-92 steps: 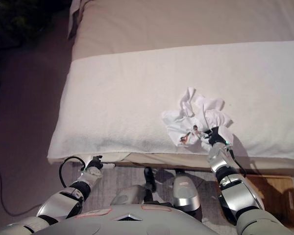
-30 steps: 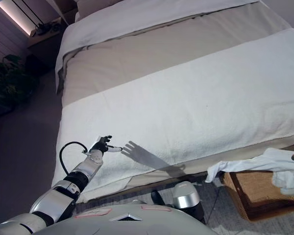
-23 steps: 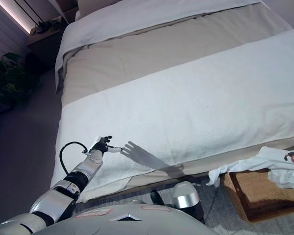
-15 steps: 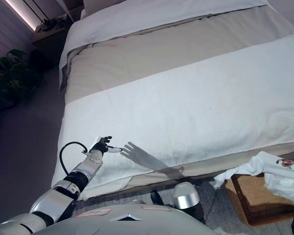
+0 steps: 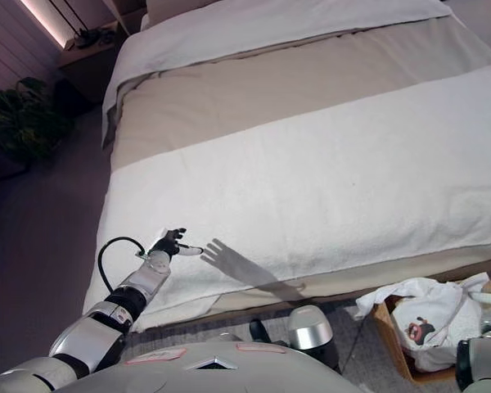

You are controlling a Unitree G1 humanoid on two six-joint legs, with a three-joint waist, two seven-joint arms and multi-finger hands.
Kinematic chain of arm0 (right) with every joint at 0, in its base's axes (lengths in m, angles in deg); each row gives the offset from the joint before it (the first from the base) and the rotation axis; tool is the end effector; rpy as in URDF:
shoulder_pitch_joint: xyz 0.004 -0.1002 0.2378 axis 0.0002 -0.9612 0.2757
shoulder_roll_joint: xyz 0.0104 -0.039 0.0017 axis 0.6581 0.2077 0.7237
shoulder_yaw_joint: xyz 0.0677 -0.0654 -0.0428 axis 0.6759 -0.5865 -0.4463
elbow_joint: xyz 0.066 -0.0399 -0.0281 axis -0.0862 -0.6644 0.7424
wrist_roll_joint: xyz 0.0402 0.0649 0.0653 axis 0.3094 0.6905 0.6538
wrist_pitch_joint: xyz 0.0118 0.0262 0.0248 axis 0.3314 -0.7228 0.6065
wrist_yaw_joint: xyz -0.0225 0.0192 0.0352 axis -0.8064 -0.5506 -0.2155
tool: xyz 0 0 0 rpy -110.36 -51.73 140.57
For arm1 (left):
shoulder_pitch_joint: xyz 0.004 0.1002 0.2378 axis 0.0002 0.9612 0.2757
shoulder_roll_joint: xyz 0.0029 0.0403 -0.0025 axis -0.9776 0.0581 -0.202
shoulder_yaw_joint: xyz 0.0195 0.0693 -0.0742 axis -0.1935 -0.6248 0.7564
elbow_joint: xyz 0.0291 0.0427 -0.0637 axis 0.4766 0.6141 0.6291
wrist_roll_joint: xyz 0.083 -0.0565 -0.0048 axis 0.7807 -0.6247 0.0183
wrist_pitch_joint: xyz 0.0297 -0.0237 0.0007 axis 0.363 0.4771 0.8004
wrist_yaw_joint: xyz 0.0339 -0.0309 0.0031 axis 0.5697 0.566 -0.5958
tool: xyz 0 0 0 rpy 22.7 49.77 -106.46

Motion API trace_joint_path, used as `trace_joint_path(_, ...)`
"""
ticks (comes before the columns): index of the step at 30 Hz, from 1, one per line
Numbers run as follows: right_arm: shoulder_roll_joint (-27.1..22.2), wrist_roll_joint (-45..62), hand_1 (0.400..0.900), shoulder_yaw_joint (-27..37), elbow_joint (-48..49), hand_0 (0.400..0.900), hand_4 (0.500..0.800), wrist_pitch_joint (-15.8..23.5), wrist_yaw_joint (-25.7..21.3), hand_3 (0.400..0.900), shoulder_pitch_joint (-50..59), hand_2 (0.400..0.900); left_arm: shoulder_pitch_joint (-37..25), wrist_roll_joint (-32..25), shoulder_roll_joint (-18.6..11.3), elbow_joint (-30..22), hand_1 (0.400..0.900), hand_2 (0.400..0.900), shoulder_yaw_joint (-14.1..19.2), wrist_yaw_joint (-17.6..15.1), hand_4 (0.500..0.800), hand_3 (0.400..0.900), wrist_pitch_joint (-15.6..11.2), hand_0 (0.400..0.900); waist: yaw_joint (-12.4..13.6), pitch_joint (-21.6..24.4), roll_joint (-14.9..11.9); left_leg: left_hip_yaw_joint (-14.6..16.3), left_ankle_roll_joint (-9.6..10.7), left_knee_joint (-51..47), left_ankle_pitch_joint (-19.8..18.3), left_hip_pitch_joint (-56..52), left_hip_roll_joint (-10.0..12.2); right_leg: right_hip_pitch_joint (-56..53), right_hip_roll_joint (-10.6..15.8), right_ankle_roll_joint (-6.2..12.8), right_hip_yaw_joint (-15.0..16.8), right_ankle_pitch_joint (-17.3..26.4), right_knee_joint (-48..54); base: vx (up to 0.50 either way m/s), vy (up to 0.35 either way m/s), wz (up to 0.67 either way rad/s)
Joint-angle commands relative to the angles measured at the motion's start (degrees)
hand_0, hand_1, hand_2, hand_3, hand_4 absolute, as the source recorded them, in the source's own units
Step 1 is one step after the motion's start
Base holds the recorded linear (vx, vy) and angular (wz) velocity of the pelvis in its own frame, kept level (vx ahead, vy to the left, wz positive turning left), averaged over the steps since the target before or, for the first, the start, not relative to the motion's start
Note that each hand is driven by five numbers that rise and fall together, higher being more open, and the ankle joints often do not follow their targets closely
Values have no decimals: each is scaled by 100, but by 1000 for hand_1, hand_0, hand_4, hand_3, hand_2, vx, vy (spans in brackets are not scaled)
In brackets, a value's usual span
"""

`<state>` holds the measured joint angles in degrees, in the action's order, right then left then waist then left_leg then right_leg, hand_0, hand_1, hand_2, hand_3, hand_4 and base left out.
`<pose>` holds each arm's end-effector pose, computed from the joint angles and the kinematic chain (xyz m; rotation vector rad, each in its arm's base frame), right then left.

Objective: Put the clothes on the bed into the basket.

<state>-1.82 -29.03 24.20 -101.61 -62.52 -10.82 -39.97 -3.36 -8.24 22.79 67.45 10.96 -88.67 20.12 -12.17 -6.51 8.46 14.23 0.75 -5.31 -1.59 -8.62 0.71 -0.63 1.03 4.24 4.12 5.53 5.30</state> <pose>0.1062 -0.3989 -0.0068 -0.7386 1.1738 -0.7748 0.1966 0.1939 -0.0645 0.7361 0.8654 -0.0139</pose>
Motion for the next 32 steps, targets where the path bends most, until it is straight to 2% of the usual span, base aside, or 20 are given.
trace_joint_path(1,428,416,900,-239,-78,900,800,296,-333,900,99,900,-313,257,-321,179,900,900,160,-304,800,900,-72,900,120,479,-218,-170,81,31,-281,-203,33,-45,-80,149,-194,-233,-30,-25,15,-7)
trace_joint_path(5,1229,870,900,-274,-100,900,800,382,-430,900,33,900,-166,199,-201,404,900,900,282,-346,800,900,-90,900,119,485,-261,-122,53,31,-297,-217,32,-31,-103,155,-148,-217,-30,-26,33,-12)
trace_joint_path(9,2076,1113,900,-542,-342,900,800,452,-162,900,-156,900,66,150,-52,622,900,900,348,-345,800,900,-175,900,144,485,-344,-100,25,31,-303,-223,28,7,-120,165,-95,-170,-30,-35,41,-10)
trace_joint_path(13,2468,935,900,-666,-853,900,800,295,32,900,-332,900,149,214,27,826,900,900,295,-283,800,900,-172,900,157,483,-418,-106,15,31,-318,-239,27,2,-126,160,-110,-161,-30,-25,44,-2)
trace_joint_path(15,2560,704,900,-791,-1078,900,800,224,181,900,-453,900,179,289,44,912,900,900,270,-232,800,900,-170,900,155,488,-445,-111,6,31,-328,-253,22,-10,-125,154,-113,-161,-30,-5,40,-5)
trace_joint_path(21,2434,148,900,-915,-1371,900,800,74,484,900,-557,900,182,410,24,1029,900,900,249,-52,800,900,-205,900,145,474,-521,-89,-22,31,-342,-261,0,11,-125,172,-55,-113,-30,-12,23,-6)
trace_joint_path(32,2526,51,900,-1159,-1131,900,800,170,496,900,-431,900,203,438,108,1222,900,900,241,26,800,900,-251,900,168,458,-548,-70,-43,31,-373,-294,-29,6,-102,180,-10,-90,-30,-3,12,-2)
